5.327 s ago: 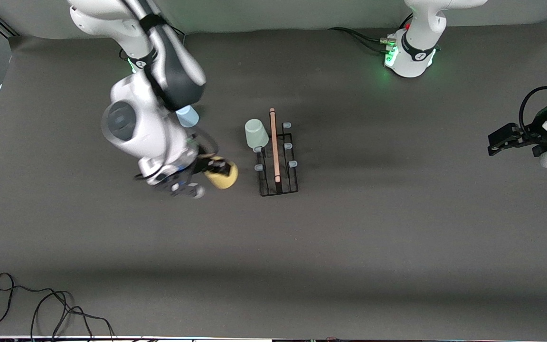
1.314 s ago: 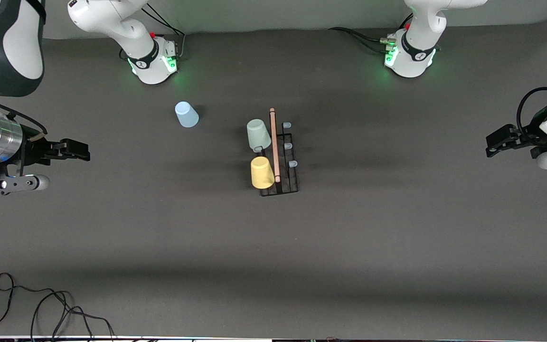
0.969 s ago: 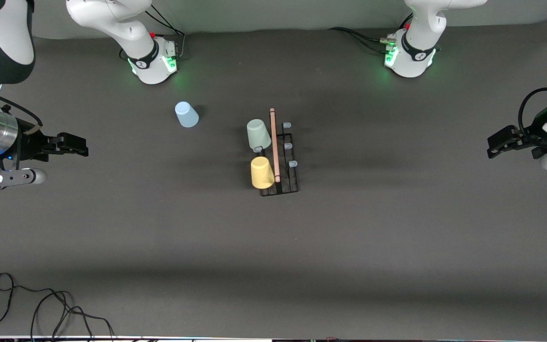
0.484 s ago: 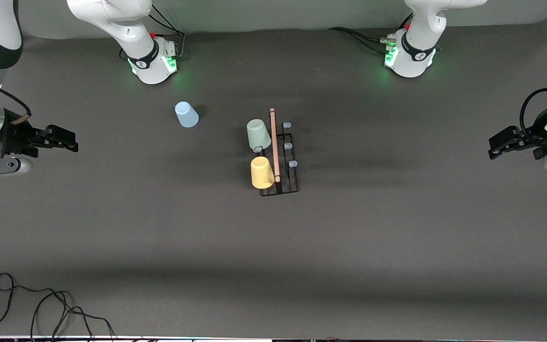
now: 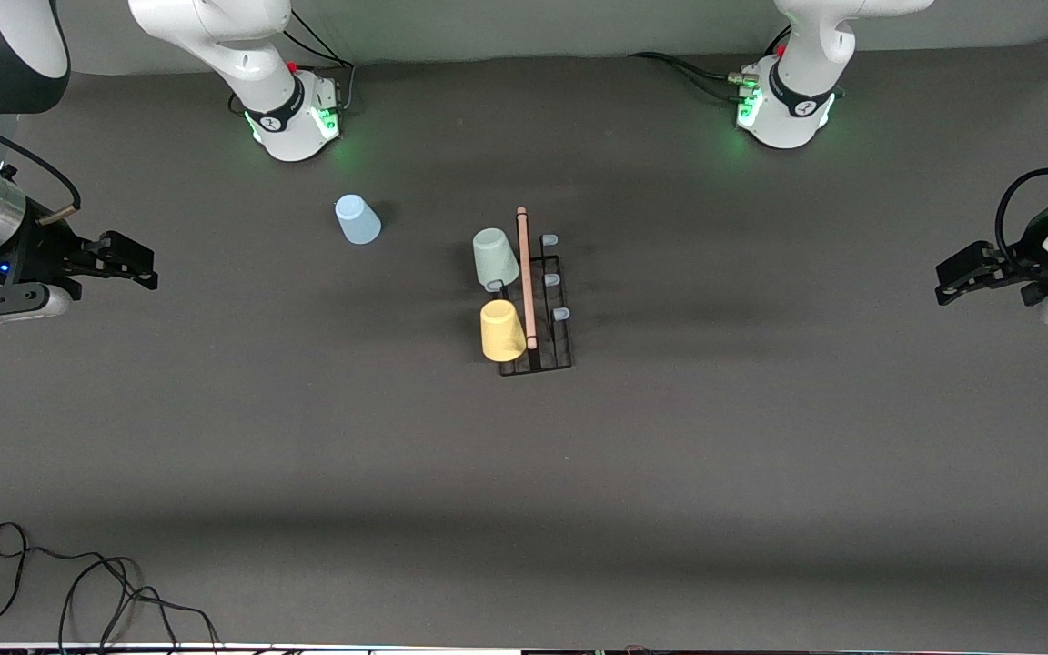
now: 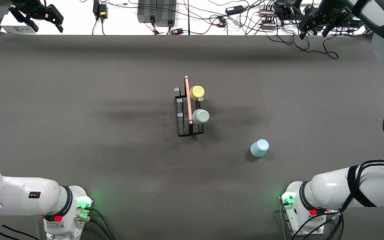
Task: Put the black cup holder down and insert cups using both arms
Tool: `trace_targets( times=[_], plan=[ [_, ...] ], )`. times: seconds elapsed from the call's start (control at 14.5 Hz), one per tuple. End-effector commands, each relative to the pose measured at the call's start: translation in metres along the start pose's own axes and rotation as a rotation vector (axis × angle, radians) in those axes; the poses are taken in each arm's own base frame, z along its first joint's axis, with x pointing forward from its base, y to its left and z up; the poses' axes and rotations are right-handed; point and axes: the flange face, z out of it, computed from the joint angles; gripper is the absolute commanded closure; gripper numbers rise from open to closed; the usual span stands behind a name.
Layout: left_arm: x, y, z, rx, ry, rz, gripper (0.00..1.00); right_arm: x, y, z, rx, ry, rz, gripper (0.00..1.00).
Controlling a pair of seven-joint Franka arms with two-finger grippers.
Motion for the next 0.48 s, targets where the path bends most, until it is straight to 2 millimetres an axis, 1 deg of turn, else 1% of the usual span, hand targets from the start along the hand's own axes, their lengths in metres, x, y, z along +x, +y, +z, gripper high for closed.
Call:
trace_targets(
  times=[0.0,0.42],
  plan=[
    [0.0017,0.0019,-0.0070,-0.007,0.030,-0.010,0.00,-0.0046,0.0006,-0.0022,-0.016,0.026,0.010,0.00],
    [0.0025,0.0014,-0.0064,0.008,0.037,-0.014,0.00,-0.0043,0.0015,-0.0025,-0.017,0.029,0.011,0.00]
  ],
)
